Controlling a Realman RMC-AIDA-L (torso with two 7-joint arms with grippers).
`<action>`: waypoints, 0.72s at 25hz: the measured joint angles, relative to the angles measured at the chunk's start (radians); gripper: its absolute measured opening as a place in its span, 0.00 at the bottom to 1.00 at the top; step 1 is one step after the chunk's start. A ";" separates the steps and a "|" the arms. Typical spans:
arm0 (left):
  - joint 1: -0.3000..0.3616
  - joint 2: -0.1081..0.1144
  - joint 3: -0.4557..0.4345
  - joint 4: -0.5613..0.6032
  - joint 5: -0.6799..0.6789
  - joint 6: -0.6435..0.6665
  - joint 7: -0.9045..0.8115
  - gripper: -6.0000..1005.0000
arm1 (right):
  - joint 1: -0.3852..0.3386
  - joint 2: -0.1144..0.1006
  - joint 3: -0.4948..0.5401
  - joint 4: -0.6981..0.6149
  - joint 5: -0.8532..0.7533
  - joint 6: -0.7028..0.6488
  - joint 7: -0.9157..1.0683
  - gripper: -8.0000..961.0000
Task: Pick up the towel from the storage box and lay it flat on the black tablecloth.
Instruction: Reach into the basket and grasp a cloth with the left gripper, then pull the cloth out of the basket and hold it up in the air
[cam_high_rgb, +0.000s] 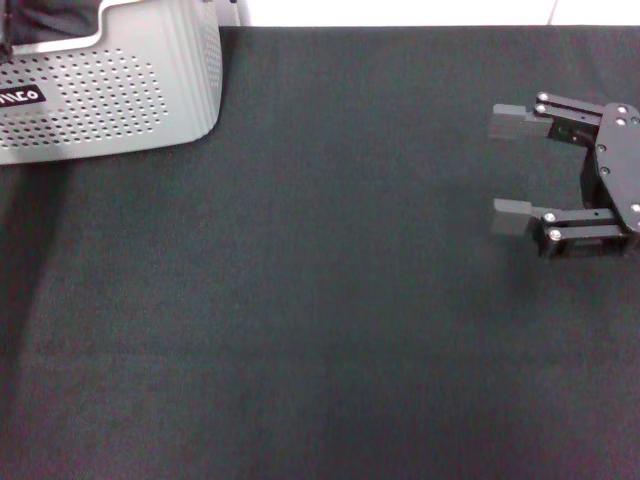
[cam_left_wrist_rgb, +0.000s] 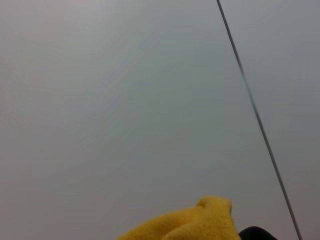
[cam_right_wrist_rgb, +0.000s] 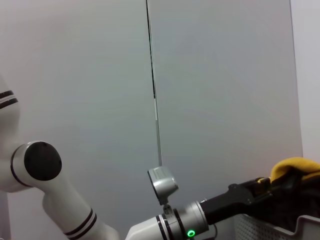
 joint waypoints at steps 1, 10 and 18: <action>-0.002 0.000 0.000 0.000 0.000 -0.006 0.000 0.58 | 0.000 0.000 0.000 0.000 0.001 -0.003 0.000 0.89; -0.002 -0.003 0.000 0.000 -0.011 0.030 -0.016 0.30 | -0.013 0.000 0.004 0.000 0.007 -0.012 -0.003 0.89; 0.067 0.007 0.054 0.112 0.044 0.185 -0.470 0.09 | -0.020 0.000 0.008 0.000 0.009 -0.018 -0.003 0.89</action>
